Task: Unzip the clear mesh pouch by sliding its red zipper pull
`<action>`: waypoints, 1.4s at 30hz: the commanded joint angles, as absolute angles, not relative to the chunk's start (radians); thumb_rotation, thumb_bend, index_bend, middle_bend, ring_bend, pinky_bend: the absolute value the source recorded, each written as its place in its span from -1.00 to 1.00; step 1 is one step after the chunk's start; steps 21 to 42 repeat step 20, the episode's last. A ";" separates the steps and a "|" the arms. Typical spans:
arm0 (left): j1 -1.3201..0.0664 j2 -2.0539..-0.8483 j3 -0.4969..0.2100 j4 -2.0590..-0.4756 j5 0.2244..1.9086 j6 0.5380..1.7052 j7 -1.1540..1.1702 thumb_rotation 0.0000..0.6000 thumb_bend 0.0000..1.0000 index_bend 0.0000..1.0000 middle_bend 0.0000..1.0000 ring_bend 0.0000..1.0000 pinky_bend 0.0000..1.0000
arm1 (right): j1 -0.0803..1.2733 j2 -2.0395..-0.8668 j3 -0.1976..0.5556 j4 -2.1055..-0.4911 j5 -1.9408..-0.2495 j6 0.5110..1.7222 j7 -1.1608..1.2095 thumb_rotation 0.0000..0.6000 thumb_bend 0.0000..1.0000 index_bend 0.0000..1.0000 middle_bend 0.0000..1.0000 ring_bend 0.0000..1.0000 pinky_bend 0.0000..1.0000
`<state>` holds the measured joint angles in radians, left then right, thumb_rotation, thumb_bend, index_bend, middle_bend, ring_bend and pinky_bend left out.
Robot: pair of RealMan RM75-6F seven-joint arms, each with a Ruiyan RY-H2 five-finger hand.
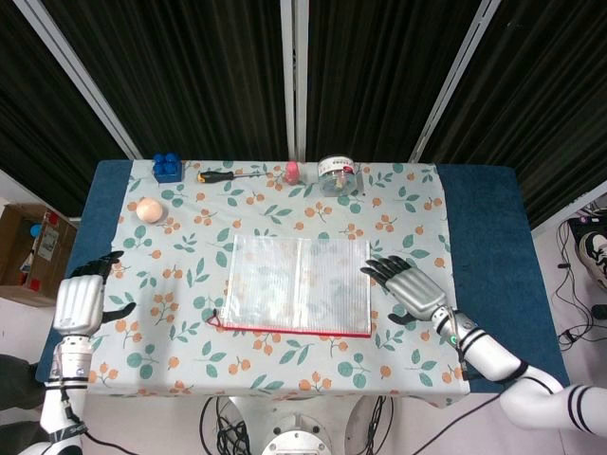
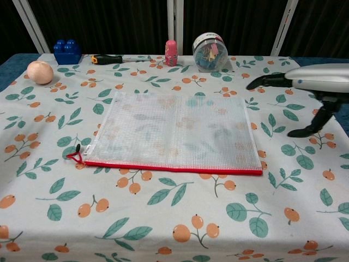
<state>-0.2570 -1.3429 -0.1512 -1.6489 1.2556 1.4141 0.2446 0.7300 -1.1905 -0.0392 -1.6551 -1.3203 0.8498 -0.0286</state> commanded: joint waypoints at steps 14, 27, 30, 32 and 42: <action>-0.085 -1.201 -0.049 -1.541 1.343 1.520 0.061 1.00 -1.00 -0.53 -0.53 -0.62 -0.63 | 0.280 -1.119 -0.046 -1.609 -1.486 1.516 0.203 1.00 -0.52 -0.99 -0.76 -1.00 -1.00; -0.042 -1.180 -0.001 -1.603 1.407 1.562 0.097 1.00 -1.00 -0.56 -0.60 -0.66 -0.66 | 0.189 -1.127 -0.077 -1.592 -1.522 1.586 0.222 1.00 -0.51 -0.97 -0.77 -1.00 -1.00; -0.042 -1.180 -0.001 -1.603 1.407 1.562 0.097 1.00 -1.00 -0.56 -0.60 -0.66 -0.66 | 0.189 -1.127 -0.077 -1.592 -1.522 1.586 0.222 1.00 -0.51 -0.97 -0.77 -1.00 -1.00; -0.042 -1.180 -0.001 -1.603 1.407 1.562 0.097 1.00 -1.00 -0.56 -0.60 -0.66 -0.66 | 0.189 -1.127 -0.077 -1.592 -1.522 1.586 0.222 1.00 -0.51 -0.97 -0.77 -1.00 -1.00; -0.042 -1.180 -0.001 -1.603 1.407 1.562 0.097 1.00 -1.00 -0.56 -0.60 -0.66 -0.66 | 0.189 -1.127 -0.077 -1.592 -1.522 1.586 0.222 1.00 -0.51 -0.97 -0.77 -1.00 -1.00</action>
